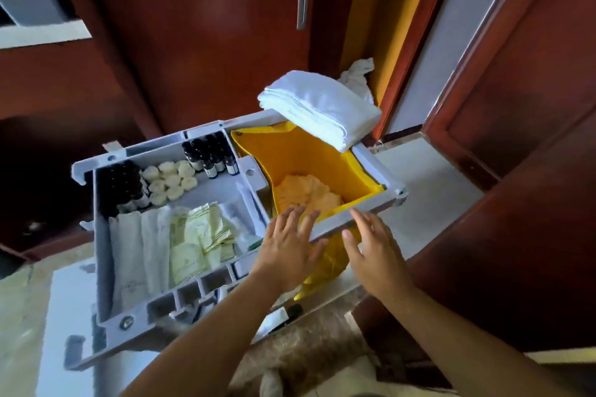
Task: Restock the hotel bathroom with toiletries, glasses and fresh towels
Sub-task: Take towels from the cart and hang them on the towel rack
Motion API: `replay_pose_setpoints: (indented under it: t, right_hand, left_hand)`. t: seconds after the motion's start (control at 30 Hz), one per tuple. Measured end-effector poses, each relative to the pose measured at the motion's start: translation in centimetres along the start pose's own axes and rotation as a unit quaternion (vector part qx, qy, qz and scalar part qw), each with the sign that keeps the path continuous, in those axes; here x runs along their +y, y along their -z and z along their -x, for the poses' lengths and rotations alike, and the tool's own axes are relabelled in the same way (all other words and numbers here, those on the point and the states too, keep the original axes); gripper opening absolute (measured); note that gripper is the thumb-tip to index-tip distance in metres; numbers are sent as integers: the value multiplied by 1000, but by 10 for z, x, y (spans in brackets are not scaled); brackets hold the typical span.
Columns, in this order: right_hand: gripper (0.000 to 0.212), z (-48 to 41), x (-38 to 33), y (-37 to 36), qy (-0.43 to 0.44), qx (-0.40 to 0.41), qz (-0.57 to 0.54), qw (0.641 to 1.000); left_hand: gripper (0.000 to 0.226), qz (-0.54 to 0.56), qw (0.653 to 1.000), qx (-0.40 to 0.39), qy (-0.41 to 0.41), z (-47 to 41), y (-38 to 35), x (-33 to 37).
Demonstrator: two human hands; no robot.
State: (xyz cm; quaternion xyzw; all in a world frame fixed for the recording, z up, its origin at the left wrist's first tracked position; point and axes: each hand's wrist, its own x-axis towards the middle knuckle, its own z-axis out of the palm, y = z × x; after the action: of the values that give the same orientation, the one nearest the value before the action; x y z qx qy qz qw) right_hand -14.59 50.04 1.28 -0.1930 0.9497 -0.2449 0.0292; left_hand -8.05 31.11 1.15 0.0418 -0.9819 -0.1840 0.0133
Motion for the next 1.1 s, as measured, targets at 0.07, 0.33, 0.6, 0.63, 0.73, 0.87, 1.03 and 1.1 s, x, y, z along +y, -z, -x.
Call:
replay_pose_setpoints:
  t: [0.07, 0.33, 0.6, 0.63, 0.73, 0.87, 1.03, 1.1]
  right_hand:
    - [54, -13, -12, 0, -6, 20, -18, 1000]
    - [52, -85, -33, 16, -146, 33, -184, 972]
    - [56, -151, -24, 25, -238, 30, -249, 938]
    - [57, -160, -21, 26, -245, 33, -256, 934]
    - [58, -190, -7, 31, -258, 52, -275, 925]
    - [60, -236, 19, 34, -284, 61, -330, 898]
    - [85, -290, 45, 33, -345, 8, -366, 864]
    - [101, -307, 51, 31, -362, -27, -385, 848]
  left_hand:
    - [67, 20, 1000, 5, -3, -13, 5, -16]
    - [66, 112, 993, -16, 31, -84, 17, -42]
    - [78, 284, 951, -60, 102, -165, 28, -29]
    - [79, 327, 933, -75, 127, -176, 31, -26]
    - [82, 449, 860, -105, 219, -211, 33, -17]
    - [93, 574, 743, -122, 321, -252, 30, -4]
    - [102, 652, 648, -128, 371, -296, 19, 7]
    - [103, 666, 626, -113, 390, -309, 13, 11]
